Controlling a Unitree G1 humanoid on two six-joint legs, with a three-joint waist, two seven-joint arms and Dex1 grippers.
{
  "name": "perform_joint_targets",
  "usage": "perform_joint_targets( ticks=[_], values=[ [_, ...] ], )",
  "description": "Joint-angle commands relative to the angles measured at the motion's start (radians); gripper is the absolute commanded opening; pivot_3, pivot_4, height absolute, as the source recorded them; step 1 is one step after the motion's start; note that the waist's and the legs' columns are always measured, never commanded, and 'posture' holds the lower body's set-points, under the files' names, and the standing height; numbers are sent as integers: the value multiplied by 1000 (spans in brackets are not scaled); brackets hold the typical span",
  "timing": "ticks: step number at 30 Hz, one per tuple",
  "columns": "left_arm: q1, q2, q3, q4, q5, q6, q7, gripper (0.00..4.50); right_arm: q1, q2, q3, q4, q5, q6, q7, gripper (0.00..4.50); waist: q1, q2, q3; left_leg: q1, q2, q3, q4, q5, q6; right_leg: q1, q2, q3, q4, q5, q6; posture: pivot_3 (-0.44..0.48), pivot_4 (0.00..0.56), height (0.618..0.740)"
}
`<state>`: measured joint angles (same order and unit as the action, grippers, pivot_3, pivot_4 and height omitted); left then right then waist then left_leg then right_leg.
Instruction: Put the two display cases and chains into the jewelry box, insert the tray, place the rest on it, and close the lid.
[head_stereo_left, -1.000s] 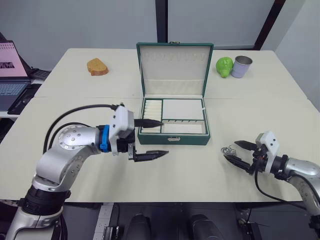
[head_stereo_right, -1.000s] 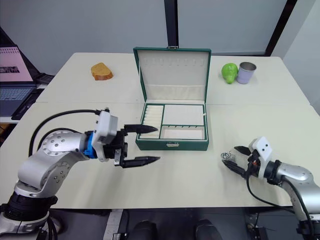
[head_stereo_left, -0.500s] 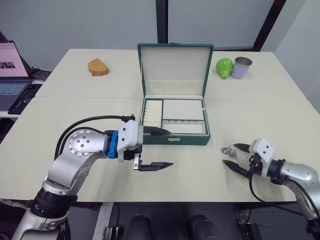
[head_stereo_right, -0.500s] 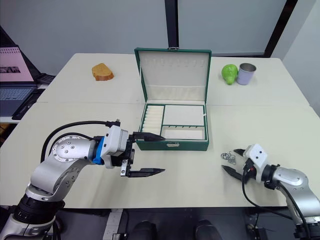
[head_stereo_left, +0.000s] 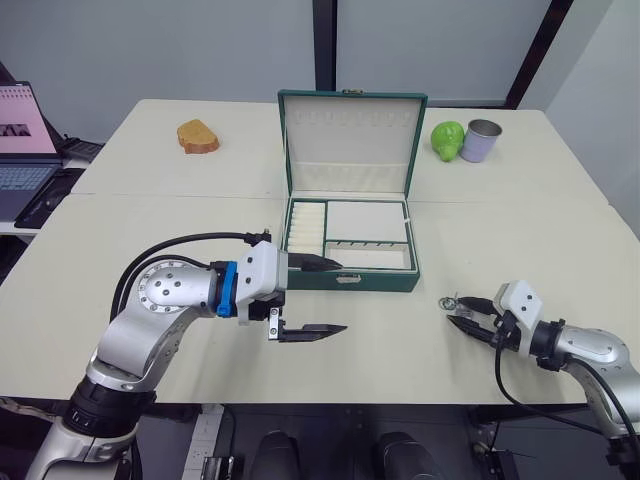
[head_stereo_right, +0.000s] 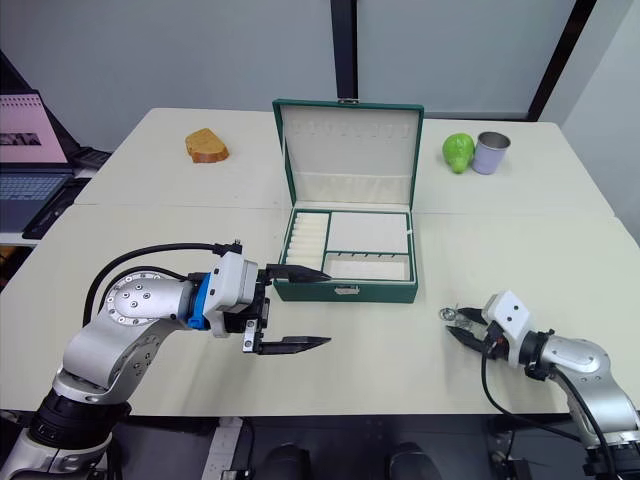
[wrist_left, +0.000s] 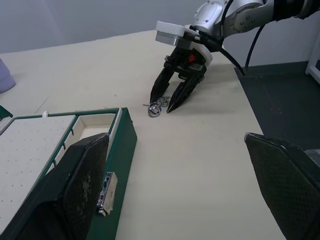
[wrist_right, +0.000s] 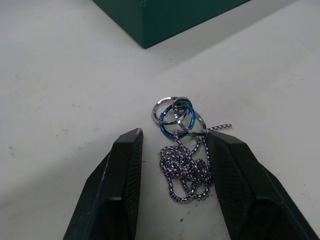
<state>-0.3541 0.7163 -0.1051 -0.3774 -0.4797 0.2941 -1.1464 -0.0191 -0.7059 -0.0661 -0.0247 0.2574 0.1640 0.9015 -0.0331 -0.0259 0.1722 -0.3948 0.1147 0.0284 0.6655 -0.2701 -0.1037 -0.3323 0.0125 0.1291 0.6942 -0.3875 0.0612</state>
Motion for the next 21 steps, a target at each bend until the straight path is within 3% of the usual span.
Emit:
perform_joint_targets(
  ticks=[1,10,16,21],
  values=[
    [-8,-7,0,-28,1,-8,5,4500,15,4,9,55,-23,28,-16,1710,0,0,-1,0,0,0,0,0,0,0,0,0,0,0,0,0,150,740],
    [-22,-19,-5,-32,-1,2,18,4500,3,13,-1,61,-11,43,-25,1060,1,-1,-3,0,0,0,0,0,0,0,0,0,0,0,0,0,150,740],
    [-27,-22,-9,-33,-3,4,24,4500,9,17,-3,64,-11,39,-24,392,2,-1,-3,0,0,0,0,0,0,0,0,0,0,0,0,0,150,740],
    [-24,-32,-10,-32,-4,14,40,4500,-3,30,-31,33,48,52,-4,344,2,-1,-3,0,0,0,0,0,0,0,0,0,0,0,0,0,150,740]
  ],
)
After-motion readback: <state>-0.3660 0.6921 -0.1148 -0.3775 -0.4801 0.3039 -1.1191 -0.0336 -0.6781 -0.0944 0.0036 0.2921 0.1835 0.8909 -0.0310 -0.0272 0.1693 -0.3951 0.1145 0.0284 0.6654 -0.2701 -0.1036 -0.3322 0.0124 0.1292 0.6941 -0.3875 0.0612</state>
